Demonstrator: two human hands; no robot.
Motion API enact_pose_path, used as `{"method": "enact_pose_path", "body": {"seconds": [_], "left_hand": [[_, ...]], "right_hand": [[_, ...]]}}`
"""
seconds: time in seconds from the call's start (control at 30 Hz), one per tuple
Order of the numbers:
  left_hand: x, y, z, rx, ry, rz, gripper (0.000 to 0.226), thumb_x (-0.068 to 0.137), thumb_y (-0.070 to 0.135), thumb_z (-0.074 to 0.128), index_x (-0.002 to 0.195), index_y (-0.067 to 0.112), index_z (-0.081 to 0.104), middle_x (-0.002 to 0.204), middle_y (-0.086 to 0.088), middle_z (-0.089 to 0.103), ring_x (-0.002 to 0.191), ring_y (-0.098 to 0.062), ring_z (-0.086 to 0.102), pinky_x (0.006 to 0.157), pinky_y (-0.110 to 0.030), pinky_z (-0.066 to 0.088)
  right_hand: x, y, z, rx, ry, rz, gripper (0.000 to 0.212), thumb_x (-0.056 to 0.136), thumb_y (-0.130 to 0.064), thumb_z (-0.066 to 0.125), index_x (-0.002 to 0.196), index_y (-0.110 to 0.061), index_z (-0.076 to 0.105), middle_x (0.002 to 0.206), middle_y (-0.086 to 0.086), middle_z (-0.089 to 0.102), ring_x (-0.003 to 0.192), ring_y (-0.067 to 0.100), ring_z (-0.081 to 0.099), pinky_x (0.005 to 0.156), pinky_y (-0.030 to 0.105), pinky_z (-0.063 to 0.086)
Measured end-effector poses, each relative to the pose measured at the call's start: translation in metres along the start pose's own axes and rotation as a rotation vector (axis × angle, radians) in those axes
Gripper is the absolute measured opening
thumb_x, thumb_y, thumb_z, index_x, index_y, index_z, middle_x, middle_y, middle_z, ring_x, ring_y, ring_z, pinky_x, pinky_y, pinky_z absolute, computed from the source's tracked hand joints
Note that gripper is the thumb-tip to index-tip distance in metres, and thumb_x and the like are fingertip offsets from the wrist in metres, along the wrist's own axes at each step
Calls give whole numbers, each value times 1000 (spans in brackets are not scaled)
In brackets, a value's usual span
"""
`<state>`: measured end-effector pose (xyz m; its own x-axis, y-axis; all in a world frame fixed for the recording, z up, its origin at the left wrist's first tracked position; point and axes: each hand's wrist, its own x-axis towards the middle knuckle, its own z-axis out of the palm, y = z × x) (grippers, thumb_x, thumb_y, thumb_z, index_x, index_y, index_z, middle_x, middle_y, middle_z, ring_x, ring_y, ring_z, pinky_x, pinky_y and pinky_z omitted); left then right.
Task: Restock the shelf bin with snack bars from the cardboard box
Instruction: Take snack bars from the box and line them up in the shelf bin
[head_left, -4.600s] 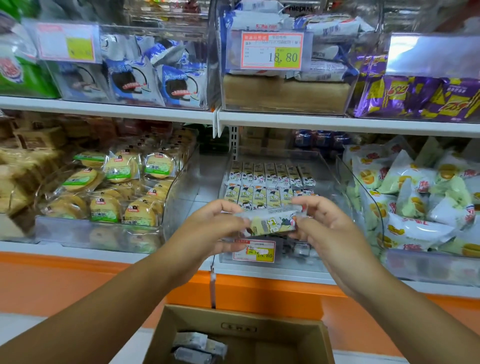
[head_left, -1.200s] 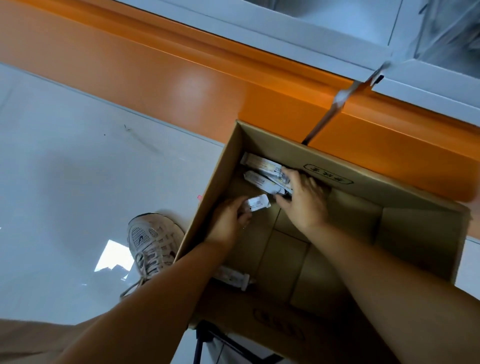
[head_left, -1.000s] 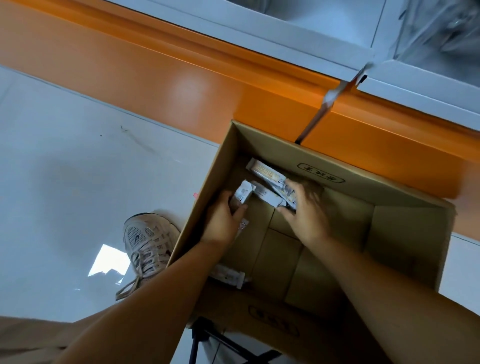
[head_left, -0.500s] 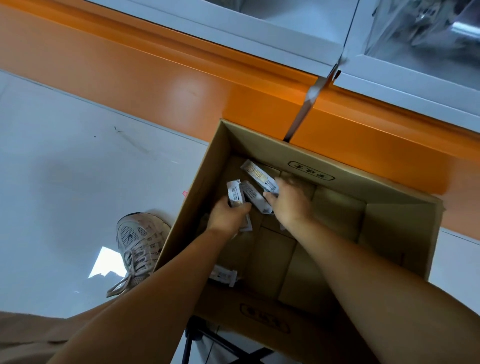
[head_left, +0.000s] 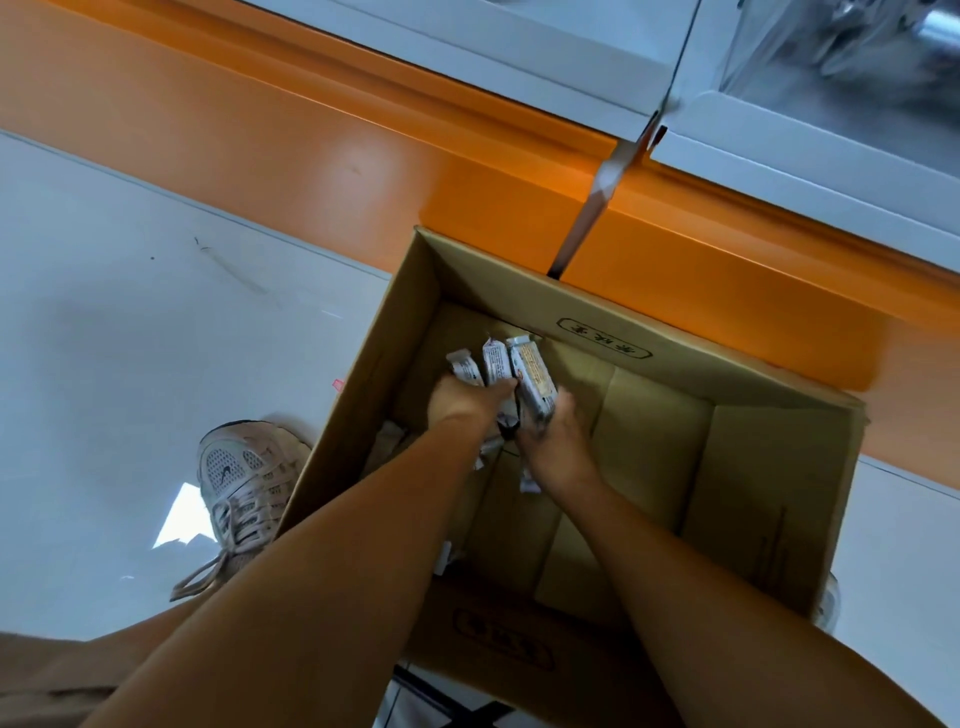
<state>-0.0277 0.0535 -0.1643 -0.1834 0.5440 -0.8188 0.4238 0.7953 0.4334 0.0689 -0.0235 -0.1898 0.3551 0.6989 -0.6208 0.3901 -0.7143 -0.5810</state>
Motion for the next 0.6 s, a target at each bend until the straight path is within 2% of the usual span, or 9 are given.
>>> {"method": "enact_pose_path", "body": {"seconds": [0.07,0.13,0.23,0.33,0.4,0.47,0.53,0.6], "left_hand": [[1,1,-3,35,-18,3,38,82,36,77,110,12,71,111,-8,72,100,-25,69,79,-31,52],[0,-2,-5,52,-30,37,35,83,32,77,110,12,69,112,-6,72,101,-24,69,79,-30,51],[-2,-14,-7,48,-48,99,35,82,25,78,112,12,65,110,-5,71,99,-21,68,80,-31,53],[-5,-24,-6,-12,-82,111,36,80,19,79,112,14,64,107,-5,72,95,-21,70,88,-40,58],[-9,-31,-4,-55,-124,91,33,80,16,79,111,14,65,105,-5,73,92,-21,71,88,-42,58],[-14,-36,-4,-107,-162,75,31,81,11,77,109,14,64,104,-8,73,90,-23,72,85,-42,59],[-21,-41,-7,-143,-214,67,32,82,8,76,111,11,64,105,-12,73,90,-26,71,83,-41,59],[-30,-45,-13,-166,-283,49,31,81,8,78,109,7,65,102,-14,74,88,-28,72,79,-39,59]], "right_hand": [[0,2,-3,-76,23,-9,39,86,-27,65,118,-18,45,113,6,58,94,20,60,69,32,53],[-2,5,-7,-116,40,-15,29,87,-23,64,111,-14,51,106,7,61,88,20,61,64,28,48],[-12,4,-15,-30,16,39,21,90,-23,61,105,-14,50,97,6,61,75,13,58,54,25,47],[-23,9,-18,126,-106,139,23,94,-23,58,113,-15,50,94,-1,60,71,4,55,43,14,40],[-31,11,-17,218,-152,188,28,95,-22,57,121,-15,49,107,2,63,78,8,61,48,15,45],[-37,12,-17,263,-154,204,32,95,-19,57,126,-15,51,115,4,64,89,14,63,62,22,49],[-44,14,-19,276,-157,204,34,93,-17,60,126,-15,54,114,4,65,96,17,62,74,27,49],[-51,14,-23,292,-164,193,34,90,-15,63,124,-15,56,110,4,67,94,16,62,75,26,48]]}}
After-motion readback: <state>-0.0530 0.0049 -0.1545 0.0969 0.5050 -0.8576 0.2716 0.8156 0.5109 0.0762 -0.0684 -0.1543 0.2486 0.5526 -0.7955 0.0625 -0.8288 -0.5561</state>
